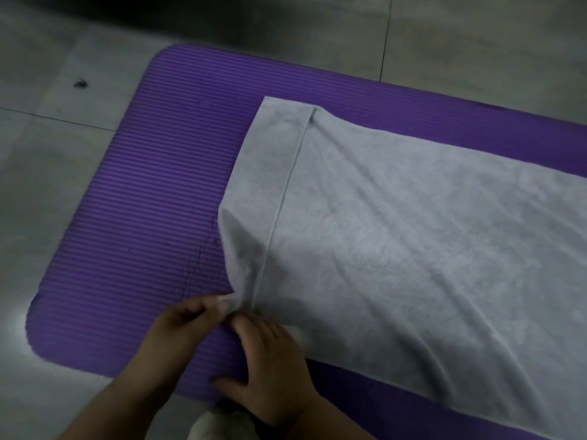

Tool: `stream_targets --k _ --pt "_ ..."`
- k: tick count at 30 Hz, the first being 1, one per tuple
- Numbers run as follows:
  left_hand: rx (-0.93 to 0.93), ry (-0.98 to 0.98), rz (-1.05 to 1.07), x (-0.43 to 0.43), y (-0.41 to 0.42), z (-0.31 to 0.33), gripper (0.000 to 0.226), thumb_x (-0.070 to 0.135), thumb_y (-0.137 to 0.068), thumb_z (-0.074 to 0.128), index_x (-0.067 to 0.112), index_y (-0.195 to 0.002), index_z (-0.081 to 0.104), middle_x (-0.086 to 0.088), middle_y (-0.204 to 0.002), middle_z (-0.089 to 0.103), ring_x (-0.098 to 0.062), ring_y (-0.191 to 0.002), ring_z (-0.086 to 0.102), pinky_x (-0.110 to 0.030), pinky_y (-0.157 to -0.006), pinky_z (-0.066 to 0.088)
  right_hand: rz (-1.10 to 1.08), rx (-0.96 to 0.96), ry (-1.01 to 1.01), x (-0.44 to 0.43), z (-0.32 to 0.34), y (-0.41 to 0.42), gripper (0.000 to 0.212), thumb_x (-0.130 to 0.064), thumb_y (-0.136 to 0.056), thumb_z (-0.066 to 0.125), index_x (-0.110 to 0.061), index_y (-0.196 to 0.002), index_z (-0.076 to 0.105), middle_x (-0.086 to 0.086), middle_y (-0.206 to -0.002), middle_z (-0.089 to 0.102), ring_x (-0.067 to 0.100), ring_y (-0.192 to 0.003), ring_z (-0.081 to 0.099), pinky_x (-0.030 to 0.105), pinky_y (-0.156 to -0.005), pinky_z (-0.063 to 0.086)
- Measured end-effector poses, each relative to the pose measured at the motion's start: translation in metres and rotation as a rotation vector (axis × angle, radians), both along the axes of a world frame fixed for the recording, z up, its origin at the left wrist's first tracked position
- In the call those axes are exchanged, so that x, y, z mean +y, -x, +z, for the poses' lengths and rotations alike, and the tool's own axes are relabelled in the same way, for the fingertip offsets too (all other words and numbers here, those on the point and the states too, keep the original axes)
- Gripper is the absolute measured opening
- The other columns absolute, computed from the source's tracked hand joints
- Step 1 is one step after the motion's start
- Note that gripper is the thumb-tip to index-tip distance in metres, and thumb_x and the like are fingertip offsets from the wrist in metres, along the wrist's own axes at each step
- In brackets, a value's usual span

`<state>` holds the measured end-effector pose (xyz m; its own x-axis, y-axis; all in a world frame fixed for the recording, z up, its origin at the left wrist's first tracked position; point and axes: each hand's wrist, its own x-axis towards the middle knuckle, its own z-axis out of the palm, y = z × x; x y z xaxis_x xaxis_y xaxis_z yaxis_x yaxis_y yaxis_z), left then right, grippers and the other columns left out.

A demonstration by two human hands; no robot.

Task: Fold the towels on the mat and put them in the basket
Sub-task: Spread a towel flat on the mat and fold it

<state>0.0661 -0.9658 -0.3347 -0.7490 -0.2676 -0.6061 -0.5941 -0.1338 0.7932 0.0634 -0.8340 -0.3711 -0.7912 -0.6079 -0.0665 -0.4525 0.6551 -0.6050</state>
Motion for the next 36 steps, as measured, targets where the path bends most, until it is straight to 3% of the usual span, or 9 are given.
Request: stream_targets --k 2,6,12,14,17,22,29,31,36 --pt "0.009 -0.079 -0.052 0.011 0.006 0.005 0.043 0.063 -0.044 0.076 0.027 -0.069 0.077 0.004 -0.081 0.074 0.000 -0.078 0.068 -0.005 -0.062 0.048 -0.167 -0.124 0.139 -0.001 0.004 0.007 0.057 -0.059 -0.065 0.046 -0.021 -0.108 0.048 -0.011 -0.087 0.070 0.000 -0.073 0.065 0.012 -0.064 0.051" --pt "-0.118 -0.124 -0.209 0.018 0.028 0.001 0.048 0.055 -0.074 0.036 0.028 -0.085 0.074 0.008 -0.096 0.073 -0.006 -0.097 0.066 -0.013 -0.069 0.051 -0.500 -0.414 0.176 0.004 0.010 0.024 0.035 -0.031 -0.087 0.056 -0.018 -0.118 0.048 -0.002 -0.095 0.069 0.014 -0.084 0.065 0.021 -0.074 0.050" --pt "-0.105 0.270 -0.053 0.000 0.088 0.002 0.027 0.028 -0.095 0.043 0.021 -0.075 0.061 0.003 -0.066 0.064 -0.006 -0.055 0.059 -0.018 -0.058 0.048 -0.543 -0.491 0.269 0.020 0.005 0.026 0.011 -0.015 -0.088 0.047 -0.022 -0.079 0.045 -0.010 -0.057 0.042 0.005 -0.050 0.045 0.011 -0.051 0.035" --pt "-0.105 0.451 -0.007 -0.009 0.125 -0.012 0.017 0.031 -0.090 0.053 0.017 -0.087 0.062 -0.006 -0.086 0.064 -0.018 -0.077 0.062 -0.030 -0.079 0.051 -0.491 -0.466 0.291 0.019 0.003 0.025 0.018 -0.020 -0.084 0.048 -0.022 -0.069 0.038 -0.010 -0.057 0.044 0.005 -0.051 0.046 0.010 -0.049 0.031" --pt "-0.104 0.551 -0.047 -0.010 0.175 -0.021 0.059 0.035 -0.084 0.062 0.008 -0.131 0.041 -0.011 -0.131 0.051 -0.024 -0.119 0.051 -0.028 -0.099 0.039 -0.466 -0.388 0.299 0.017 0.002 0.020 0.021 -0.040 -0.072 0.039 -0.021 -0.081 0.045 -0.005 -0.065 0.051 0.008 -0.064 0.045 0.018 -0.058 0.031" --pt "-0.010 0.573 -0.102 -0.003 0.227 -0.027 0.075 0.023 -0.079 0.068 0.005 -0.138 0.025 -0.013 -0.139 0.045 -0.022 -0.127 0.044 -0.028 -0.107 0.034 -0.476 -0.180 0.208 0.024 -0.003 0.003 0.020 -0.040 -0.067 0.043 -0.021 -0.069 0.039 -0.004 -0.057 0.055 0.009 -0.059 0.051 0.005 -0.048 0.025" --pt "0.117 0.519 -0.170 0.031 0.238 -0.001 0.053 -0.003 -0.091 0.042 0.009 -0.141 0.031 -0.015 -0.141 0.041 -0.025 -0.112 0.051 -0.024 -0.083 0.046 -0.481 0.017 0.273 0.091 0.025 0.026 0.027 -0.031 -0.068 0.053 -0.014 -0.047 0.049 -0.004 -0.048 0.051 0.009 -0.056 0.045 0.016 -0.045 0.030" --pt "0.146 0.511 -0.264 0.054 0.241 0.013 0.057 -0.004 -0.092 0.038 0.015 -0.144 0.027 -0.010 -0.148 0.032 -0.026 -0.126 0.042 -0.025 -0.089 0.044 -0.364 0.097 0.180 0.140 0.043 0.035 0.030 -0.035 -0.070 0.051 -0.016 -0.047 0.050 -0.004 -0.045 0.051 0.010 -0.051 0.047 0.017 -0.041 0.030" --pt "0.157 0.465 -0.478 0.173 0.234 0.037 0.053 -0.008 -0.090 0.035 0.014 -0.137 0.040 -0.018 -0.137 0.043 -0.032 -0.103 0.051 -0.011 -0.046 0.047 -0.466 -0.159 -0.257 0.300 0.095 0.044 0.046 -0.058 -0.054 0.025 -0.023 -0.048 0.052 -0.010 -0.052 0.054 0.007 -0.059 0.055 0.018 -0.054 0.037"
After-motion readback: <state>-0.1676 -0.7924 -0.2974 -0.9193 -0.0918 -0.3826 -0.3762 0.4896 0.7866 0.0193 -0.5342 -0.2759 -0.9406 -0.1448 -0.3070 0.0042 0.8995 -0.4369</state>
